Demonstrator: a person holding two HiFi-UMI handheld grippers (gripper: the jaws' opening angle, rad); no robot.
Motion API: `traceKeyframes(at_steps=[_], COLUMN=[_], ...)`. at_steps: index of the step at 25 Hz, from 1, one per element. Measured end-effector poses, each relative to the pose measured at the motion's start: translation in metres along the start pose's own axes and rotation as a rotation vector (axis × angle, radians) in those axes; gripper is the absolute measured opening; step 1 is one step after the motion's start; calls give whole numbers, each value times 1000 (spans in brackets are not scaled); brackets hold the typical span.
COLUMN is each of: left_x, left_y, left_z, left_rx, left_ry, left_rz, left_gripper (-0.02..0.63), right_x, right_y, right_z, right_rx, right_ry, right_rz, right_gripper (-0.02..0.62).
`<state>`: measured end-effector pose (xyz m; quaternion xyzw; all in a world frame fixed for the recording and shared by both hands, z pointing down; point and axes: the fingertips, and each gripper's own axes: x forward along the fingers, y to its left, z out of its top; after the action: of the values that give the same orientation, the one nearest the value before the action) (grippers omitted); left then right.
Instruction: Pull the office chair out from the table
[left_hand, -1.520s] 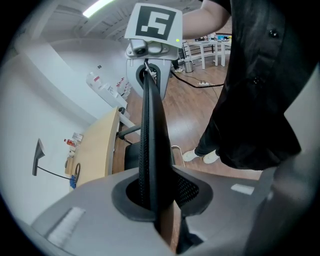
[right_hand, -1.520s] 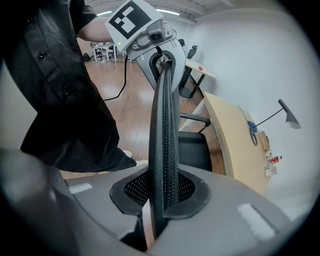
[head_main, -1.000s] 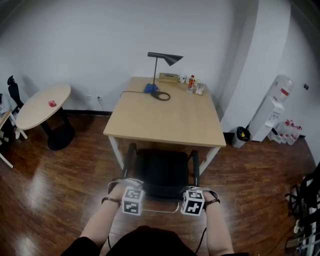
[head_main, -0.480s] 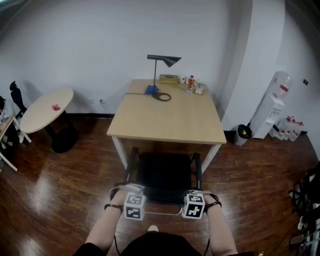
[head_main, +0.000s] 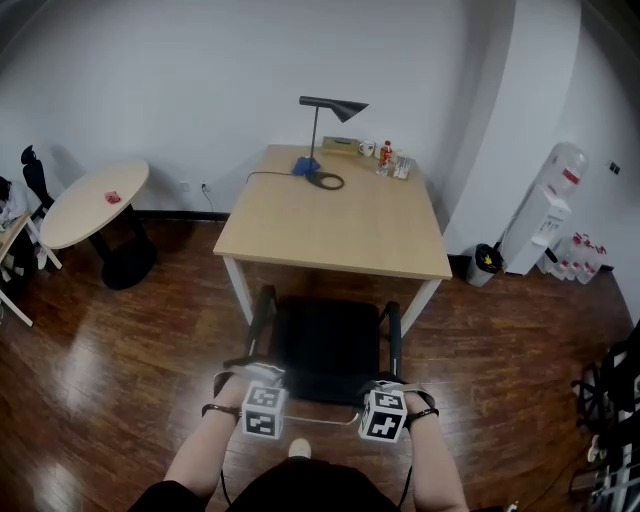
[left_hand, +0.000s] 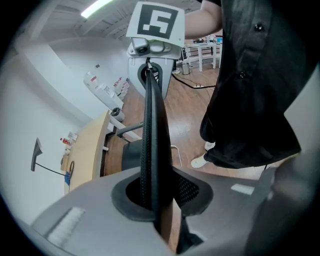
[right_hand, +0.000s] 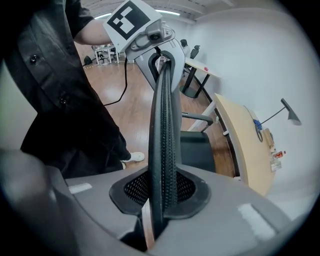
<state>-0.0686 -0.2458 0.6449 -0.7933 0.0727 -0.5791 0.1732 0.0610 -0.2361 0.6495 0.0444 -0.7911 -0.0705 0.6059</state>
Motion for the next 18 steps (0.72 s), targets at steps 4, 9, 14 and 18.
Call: traceKeyframes(at_steps=[4, 9, 14, 18], left_x=[-1, -4, -5, -5], left_y=[-6, -22, -29, -38], left_z=[3, 9, 12, 13], left_rx=[-9, -21, -27, -38], left_ry=[8, 22, 26, 29], left_rz=[0, -7, 16, 16], left_gripper=[72, 72, 72, 74], right_x=[-2, -5, -6, -5], right_y=[8, 24, 31, 40], right_z=[-1, -4, -5, -6], right_rx=[-10, -21, -29, -40], right_ry=[-2, -10, -18, -15], right_rz=[18, 26, 8, 16], right_gripper=[77, 78, 76, 74])
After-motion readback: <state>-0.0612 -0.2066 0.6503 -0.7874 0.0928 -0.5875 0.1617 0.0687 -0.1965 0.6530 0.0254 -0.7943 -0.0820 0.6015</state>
